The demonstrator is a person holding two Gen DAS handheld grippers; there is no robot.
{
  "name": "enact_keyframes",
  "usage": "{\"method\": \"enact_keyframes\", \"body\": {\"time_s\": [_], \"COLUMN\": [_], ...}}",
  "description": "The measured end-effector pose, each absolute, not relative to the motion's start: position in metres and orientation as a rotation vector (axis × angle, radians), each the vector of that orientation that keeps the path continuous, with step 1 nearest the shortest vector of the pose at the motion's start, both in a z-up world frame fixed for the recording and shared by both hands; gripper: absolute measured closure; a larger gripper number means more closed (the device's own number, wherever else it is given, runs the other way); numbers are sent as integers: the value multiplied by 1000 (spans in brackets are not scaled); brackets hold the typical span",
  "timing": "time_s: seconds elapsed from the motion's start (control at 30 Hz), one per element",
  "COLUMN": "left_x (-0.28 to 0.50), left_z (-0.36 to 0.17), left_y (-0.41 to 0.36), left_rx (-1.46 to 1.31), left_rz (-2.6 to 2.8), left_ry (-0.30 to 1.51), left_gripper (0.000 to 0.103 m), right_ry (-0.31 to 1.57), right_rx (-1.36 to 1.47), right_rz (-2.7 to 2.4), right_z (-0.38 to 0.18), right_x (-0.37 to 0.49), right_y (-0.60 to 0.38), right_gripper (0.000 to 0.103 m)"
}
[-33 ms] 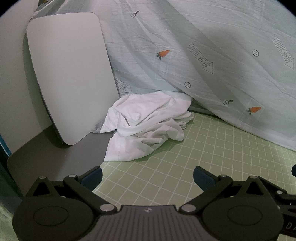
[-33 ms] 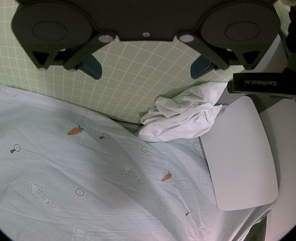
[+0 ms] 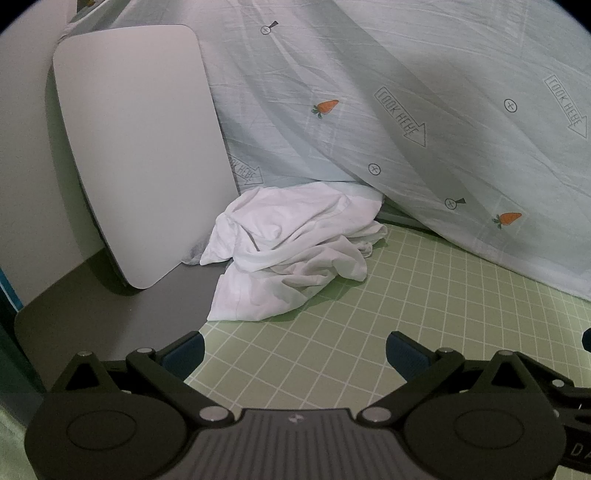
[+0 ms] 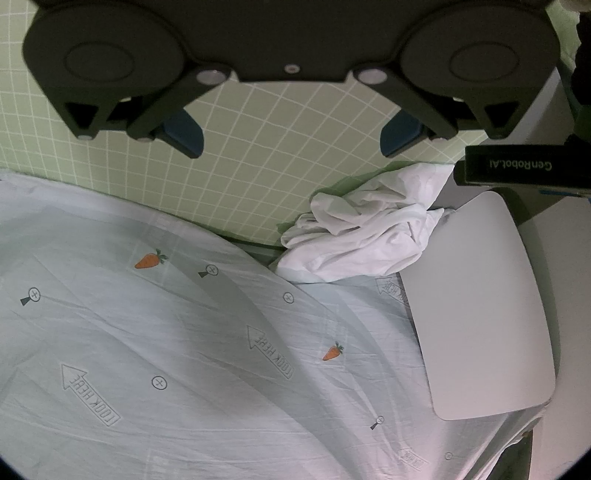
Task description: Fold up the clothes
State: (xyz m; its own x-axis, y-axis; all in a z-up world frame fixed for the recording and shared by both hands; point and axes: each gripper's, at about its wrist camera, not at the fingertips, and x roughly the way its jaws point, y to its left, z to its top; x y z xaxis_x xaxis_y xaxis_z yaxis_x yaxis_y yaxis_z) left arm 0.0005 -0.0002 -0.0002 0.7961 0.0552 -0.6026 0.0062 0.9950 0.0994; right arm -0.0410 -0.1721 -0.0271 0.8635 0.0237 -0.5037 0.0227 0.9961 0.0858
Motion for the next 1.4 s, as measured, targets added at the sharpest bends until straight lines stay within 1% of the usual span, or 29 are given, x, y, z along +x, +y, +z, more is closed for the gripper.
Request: {"method": "enact_keyframes", "body": {"time_s": [1.4], "left_x": [5], "left_z": [-2], "left_y": [-2], "left_rx": [96], "left_rz": [11], "left_ry": [662], "left_gripper": [0], "right_ry": [531], "right_rx": [86], "right_rz": [-5], "right_z": [-30], "right_x": [-40], "right_y": [-171], "right_gripper": [0]}}
